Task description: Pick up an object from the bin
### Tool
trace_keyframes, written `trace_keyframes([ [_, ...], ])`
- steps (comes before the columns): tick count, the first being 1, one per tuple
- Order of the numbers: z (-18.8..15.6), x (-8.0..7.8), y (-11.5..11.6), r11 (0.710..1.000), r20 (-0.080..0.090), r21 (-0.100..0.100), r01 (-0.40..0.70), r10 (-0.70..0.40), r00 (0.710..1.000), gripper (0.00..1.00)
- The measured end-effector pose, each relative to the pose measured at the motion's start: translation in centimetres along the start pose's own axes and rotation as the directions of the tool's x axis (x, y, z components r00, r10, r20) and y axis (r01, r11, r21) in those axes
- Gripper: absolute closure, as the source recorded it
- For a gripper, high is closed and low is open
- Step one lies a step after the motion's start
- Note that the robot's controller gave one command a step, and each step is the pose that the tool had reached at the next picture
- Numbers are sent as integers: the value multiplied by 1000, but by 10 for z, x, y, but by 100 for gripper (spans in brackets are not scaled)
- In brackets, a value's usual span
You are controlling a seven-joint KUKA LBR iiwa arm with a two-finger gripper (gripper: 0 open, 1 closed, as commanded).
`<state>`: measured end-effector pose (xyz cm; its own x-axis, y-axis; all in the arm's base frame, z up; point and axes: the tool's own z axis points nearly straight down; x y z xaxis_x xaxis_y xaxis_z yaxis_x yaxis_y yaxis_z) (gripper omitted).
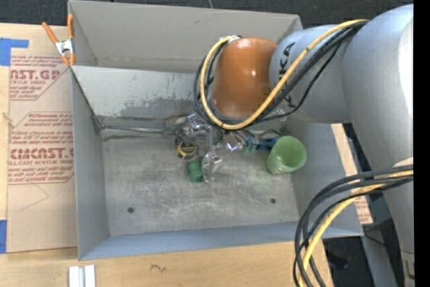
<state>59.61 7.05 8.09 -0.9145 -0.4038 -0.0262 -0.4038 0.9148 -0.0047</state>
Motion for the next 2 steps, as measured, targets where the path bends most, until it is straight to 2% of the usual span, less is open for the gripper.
trace_keyframes([
  [1, -2, 0, -1, 1000, -2, 1, 1, -1, 1000, 100],
  [2, -144, 6, 10, 954, -15, -8, 301, -301, 954, 100],
])
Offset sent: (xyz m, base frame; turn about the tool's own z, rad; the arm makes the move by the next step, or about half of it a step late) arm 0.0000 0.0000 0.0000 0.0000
